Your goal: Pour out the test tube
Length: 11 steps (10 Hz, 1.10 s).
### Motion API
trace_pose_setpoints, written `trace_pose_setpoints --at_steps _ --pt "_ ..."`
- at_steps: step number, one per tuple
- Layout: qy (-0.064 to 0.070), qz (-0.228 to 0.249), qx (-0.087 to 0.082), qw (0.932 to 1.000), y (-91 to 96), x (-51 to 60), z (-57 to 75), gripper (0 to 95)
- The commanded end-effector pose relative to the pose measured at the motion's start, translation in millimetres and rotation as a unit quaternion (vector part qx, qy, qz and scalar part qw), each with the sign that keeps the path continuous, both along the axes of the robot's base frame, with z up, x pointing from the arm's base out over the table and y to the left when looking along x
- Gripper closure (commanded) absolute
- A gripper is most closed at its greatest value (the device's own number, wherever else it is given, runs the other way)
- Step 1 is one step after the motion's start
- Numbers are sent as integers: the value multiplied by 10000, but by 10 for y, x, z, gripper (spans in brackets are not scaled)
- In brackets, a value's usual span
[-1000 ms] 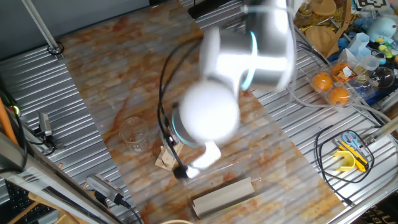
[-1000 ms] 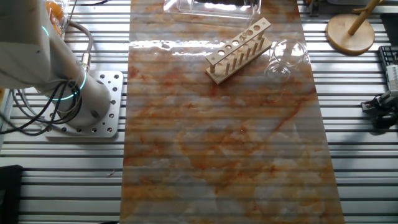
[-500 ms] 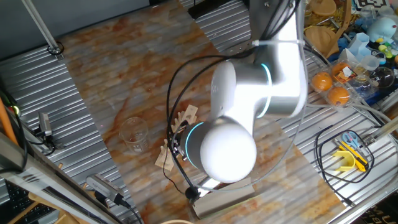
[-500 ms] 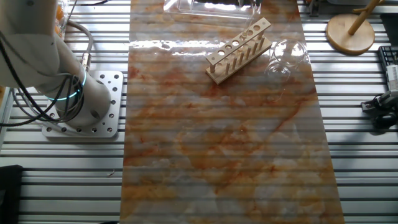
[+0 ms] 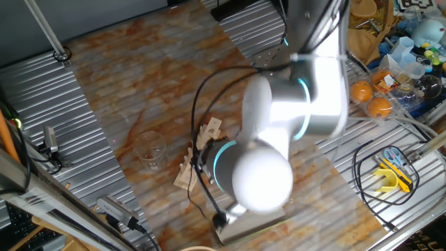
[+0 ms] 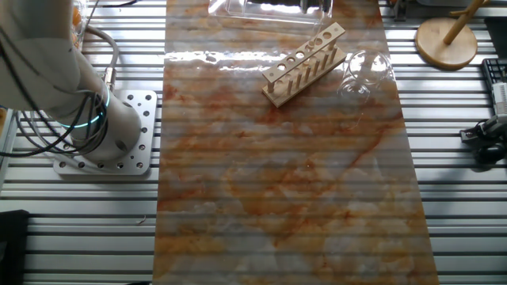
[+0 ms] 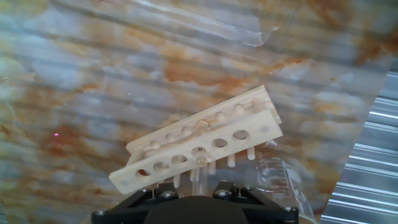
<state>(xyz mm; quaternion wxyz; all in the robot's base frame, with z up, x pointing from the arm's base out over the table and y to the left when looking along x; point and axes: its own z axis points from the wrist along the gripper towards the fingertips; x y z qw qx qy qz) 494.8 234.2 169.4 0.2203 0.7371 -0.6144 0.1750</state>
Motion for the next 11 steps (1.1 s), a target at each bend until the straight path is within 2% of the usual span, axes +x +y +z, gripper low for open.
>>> trace_pose_setpoints --at_steps 1,5,9,11 --pt "-153 25 -105 9998 -47 -57 -61 570" --pt "-302 -64 -149 9994 -148 -196 -202 570" --pt "-368 -81 -229 9990 -112 -200 -246 570" --pt "-502 -9 -443 9978 -83 -191 -275 570"
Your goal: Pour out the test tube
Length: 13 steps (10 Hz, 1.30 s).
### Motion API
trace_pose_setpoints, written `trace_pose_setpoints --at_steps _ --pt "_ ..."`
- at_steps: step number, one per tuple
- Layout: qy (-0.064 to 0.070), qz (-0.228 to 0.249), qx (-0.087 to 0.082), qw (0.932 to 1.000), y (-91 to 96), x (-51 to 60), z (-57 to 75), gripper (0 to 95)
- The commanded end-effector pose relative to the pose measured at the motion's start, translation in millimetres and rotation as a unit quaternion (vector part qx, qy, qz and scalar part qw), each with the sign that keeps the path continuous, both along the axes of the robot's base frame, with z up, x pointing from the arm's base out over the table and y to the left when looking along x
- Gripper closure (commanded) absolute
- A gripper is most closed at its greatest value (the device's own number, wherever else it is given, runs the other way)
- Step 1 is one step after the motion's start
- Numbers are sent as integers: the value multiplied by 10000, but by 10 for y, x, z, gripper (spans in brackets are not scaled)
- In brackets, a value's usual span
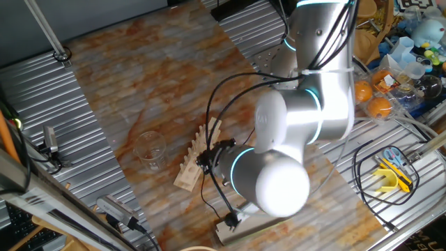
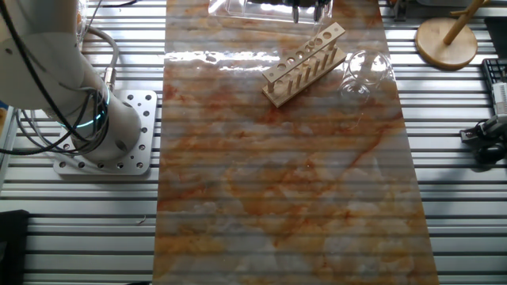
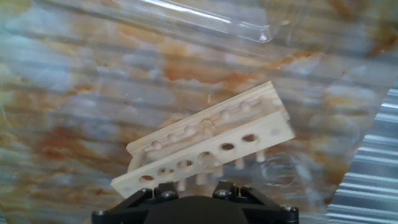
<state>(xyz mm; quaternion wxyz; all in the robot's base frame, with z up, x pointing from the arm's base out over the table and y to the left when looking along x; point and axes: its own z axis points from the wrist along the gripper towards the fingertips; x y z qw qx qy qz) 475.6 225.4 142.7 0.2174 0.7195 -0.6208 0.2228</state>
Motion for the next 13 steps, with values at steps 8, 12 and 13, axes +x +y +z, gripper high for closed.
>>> trace_pose_setpoints --at_steps 8,12,13 --pt "-267 115 -484 9984 -52 82 -120 570" --pt "-410 145 -676 9968 -82 83 -165 760" --pt "-423 146 -680 9967 -85 87 -172 760"
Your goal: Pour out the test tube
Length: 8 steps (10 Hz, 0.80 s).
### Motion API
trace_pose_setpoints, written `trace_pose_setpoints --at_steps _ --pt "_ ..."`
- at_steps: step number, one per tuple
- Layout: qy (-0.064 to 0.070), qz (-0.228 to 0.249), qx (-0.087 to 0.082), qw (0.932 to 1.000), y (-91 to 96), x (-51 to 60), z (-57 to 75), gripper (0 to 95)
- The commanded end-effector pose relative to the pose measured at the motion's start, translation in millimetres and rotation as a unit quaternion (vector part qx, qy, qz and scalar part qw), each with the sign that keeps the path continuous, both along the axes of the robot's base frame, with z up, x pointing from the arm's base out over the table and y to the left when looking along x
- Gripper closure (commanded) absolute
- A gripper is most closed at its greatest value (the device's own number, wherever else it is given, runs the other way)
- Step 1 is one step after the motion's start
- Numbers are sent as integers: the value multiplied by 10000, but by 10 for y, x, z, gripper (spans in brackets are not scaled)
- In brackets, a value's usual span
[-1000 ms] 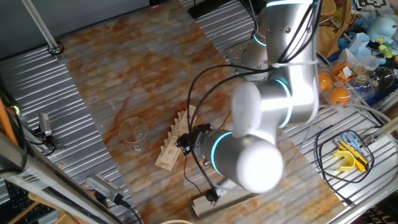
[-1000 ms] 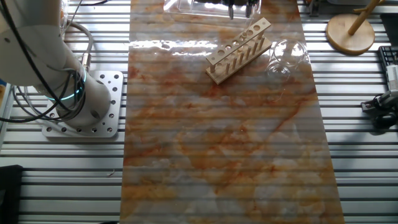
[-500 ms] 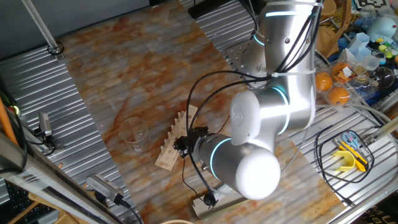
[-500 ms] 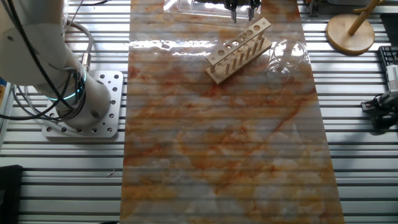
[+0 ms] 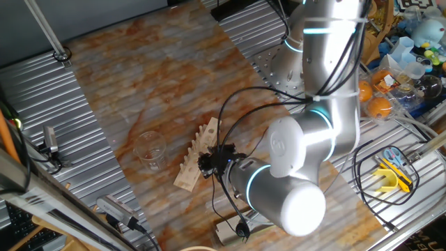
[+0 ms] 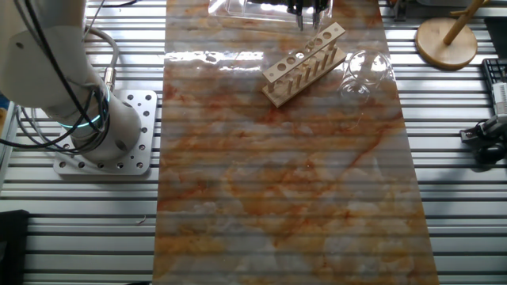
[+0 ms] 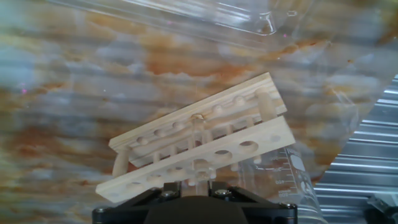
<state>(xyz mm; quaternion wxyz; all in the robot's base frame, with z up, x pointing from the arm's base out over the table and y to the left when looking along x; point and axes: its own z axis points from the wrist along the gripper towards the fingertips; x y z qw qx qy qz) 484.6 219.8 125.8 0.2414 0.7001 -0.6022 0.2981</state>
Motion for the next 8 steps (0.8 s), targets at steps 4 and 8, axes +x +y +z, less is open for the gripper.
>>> trace_pose_setpoints --at_steps 4,8 --pt "-2 104 -25 9999 -42 12 -28 760" --pt "32 388 -127 9992 -59 35 -67 570"
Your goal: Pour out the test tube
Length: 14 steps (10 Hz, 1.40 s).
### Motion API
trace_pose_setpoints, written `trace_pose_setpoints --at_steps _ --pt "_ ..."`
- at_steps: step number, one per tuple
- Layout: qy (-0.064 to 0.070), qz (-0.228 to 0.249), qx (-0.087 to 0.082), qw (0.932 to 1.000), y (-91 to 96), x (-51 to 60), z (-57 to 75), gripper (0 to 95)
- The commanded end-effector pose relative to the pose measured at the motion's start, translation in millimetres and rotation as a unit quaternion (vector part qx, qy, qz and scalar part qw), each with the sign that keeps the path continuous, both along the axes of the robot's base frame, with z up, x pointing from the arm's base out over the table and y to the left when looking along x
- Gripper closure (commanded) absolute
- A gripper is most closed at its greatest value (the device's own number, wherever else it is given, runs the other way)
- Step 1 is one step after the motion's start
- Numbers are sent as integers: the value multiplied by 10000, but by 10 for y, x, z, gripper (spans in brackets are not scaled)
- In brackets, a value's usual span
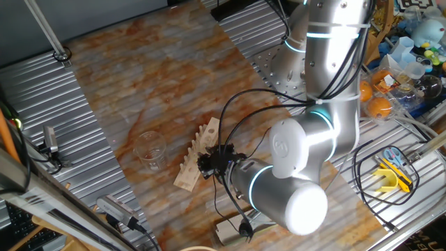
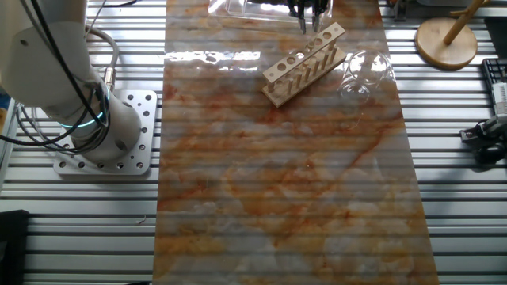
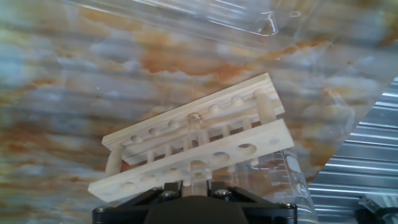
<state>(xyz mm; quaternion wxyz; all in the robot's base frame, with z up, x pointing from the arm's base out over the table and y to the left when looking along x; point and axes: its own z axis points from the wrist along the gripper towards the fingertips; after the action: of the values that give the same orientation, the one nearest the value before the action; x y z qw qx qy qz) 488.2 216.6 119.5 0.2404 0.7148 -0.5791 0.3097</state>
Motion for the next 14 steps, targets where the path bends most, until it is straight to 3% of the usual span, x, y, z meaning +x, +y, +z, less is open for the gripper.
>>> trace_pose_setpoints --at_steps 1,5,7,11,14 --pt "45 168 -73 9998 -31 4 -12 570" --pt "87 378 -290 9988 -49 2 -42 570" --pt "87 466 -335 9983 -56 -4 -50 570" --pt "-38 632 -386 9972 -131 -43 -80 570" --pt "-21 735 -392 9965 -177 -28 -95 570"
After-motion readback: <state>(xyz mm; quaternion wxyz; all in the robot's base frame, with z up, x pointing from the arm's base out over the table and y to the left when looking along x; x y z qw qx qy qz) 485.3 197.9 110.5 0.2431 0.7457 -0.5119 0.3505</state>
